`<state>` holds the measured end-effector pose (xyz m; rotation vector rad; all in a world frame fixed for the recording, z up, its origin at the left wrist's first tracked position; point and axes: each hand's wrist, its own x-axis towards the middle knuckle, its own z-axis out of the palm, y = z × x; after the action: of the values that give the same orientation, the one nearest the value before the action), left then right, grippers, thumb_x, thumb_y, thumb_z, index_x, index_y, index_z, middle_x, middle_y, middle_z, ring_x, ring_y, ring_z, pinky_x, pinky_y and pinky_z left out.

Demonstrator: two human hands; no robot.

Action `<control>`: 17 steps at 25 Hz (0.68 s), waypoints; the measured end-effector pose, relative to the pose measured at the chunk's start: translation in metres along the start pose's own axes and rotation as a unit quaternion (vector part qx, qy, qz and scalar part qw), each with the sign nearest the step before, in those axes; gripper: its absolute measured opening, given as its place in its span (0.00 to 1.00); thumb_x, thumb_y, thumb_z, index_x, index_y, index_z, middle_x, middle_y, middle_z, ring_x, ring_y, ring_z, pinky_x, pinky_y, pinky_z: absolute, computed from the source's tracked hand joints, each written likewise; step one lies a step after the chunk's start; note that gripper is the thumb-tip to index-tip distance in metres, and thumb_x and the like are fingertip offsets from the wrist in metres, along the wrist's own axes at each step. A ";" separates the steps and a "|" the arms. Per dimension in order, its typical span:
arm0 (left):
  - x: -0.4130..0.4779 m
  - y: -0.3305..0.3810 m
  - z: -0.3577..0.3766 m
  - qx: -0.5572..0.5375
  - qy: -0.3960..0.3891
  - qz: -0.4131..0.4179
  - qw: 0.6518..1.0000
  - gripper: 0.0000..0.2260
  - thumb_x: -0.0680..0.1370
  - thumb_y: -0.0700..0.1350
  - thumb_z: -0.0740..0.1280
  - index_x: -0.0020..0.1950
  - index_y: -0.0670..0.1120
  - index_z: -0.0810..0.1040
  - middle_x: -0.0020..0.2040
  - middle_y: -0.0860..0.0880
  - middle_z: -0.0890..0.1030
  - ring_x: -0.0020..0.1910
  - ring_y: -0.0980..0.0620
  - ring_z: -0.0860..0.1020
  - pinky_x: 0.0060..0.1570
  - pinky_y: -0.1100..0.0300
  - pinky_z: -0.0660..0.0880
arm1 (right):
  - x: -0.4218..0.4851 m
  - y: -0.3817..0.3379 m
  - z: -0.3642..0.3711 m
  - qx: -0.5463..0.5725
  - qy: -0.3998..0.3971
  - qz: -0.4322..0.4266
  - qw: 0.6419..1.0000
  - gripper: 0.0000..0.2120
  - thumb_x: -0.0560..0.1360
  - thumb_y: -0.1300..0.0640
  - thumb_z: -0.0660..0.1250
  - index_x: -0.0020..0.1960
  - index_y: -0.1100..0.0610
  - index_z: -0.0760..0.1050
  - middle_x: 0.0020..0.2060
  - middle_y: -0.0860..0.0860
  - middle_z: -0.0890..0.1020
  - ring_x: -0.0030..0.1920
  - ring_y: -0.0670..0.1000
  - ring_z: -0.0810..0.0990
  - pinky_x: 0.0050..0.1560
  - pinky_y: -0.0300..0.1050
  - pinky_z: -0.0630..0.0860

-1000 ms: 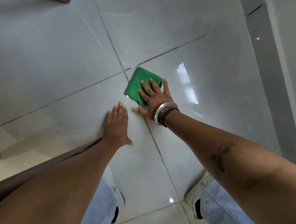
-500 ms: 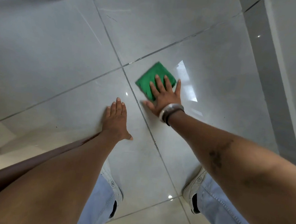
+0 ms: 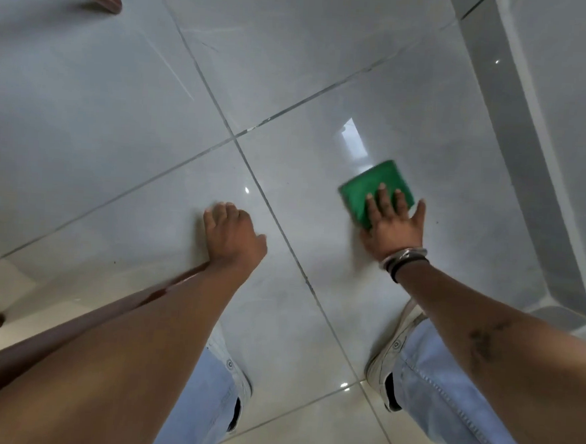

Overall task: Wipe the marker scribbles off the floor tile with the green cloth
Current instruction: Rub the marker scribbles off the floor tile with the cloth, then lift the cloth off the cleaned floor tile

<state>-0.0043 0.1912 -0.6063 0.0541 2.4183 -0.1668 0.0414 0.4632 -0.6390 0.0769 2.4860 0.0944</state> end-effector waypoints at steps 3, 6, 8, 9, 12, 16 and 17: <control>-0.015 0.013 -0.011 -0.102 0.006 -0.007 0.995 0.21 0.75 0.57 0.65 0.55 0.41 0.79 0.59 0.41 0.81 0.63 0.41 0.74 0.68 0.47 0.63 | 0.018 -0.011 -0.009 0.028 -0.037 0.103 0.994 0.26 0.74 0.55 0.65 0.71 0.62 0.67 0.71 0.65 0.69 0.67 0.68 0.71 0.67 0.65 0.62; -0.037 0.020 -0.039 -0.298 -0.101 -0.062 0.947 0.22 0.75 0.56 0.67 0.60 0.41 0.78 0.60 0.41 0.81 0.61 0.40 0.77 0.62 0.50 0.73 | 0.017 -0.018 -0.052 0.217 -0.006 0.179 0.960 0.09 0.69 0.59 0.66 0.48 0.59 0.79 0.43 0.60 0.83 0.43 0.62 0.80 0.46 0.48 0.72; -0.059 0.024 -0.070 -0.459 -0.160 -0.101 0.868 0.16 0.76 0.56 0.68 0.51 0.44 0.80 0.50 0.43 0.82 0.54 0.41 0.78 0.51 0.55 0.75 | -0.002 -0.019 -0.097 0.515 -0.004 0.270 0.813 0.02 0.68 0.61 0.69 0.37 0.57 0.79 0.30 0.53 0.78 0.36 0.57 0.77 0.31 0.40 0.73; -0.076 0.026 -0.094 -0.526 -0.172 -0.116 0.825 0.14 0.76 0.57 0.68 0.45 0.46 0.78 0.44 0.45 0.80 0.49 0.43 0.77 0.46 0.56 0.73 | -0.021 -0.022 -0.129 0.651 -0.008 0.295 0.699 0.05 0.69 0.64 0.70 0.36 0.55 0.79 0.30 0.52 0.78 0.38 0.55 0.78 0.30 0.38 0.76; -0.143 0.019 -0.183 -0.730 -0.243 -0.131 0.625 0.15 0.76 0.59 0.67 0.54 0.50 0.77 0.54 0.48 0.80 0.56 0.48 0.78 0.57 0.54 0.71 | -0.109 -0.038 -0.239 0.862 -0.092 0.171 0.468 0.10 0.71 0.69 0.64 0.48 0.59 0.80 0.43 0.57 0.85 0.46 0.59 0.83 0.50 0.52 0.82; -0.244 -0.031 -0.303 -0.864 -0.152 -0.047 0.477 0.12 0.73 0.48 0.73 0.54 0.45 0.84 0.52 0.45 0.86 0.52 0.47 0.84 0.49 0.54 0.81 | -0.220 -0.056 -0.383 0.897 -0.237 -0.004 0.372 0.21 0.70 0.62 0.57 0.60 0.63 0.77 0.54 0.59 0.83 0.54 0.58 0.81 0.59 0.59 0.77; -0.264 -0.049 -0.327 -0.861 -0.114 -0.046 0.494 0.11 0.73 0.45 0.72 0.54 0.45 0.84 0.50 0.46 0.87 0.49 0.47 0.85 0.46 0.54 0.82 | -0.237 -0.065 -0.410 0.879 -0.252 -0.014 0.405 0.23 0.70 0.59 0.58 0.64 0.64 0.74 0.55 0.59 0.81 0.56 0.59 0.79 0.61 0.61 0.75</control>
<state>-0.0228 0.1883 -0.1836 -0.9090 1.2720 2.0049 -0.0227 0.3600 -0.1765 0.7519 0.8688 -2.1551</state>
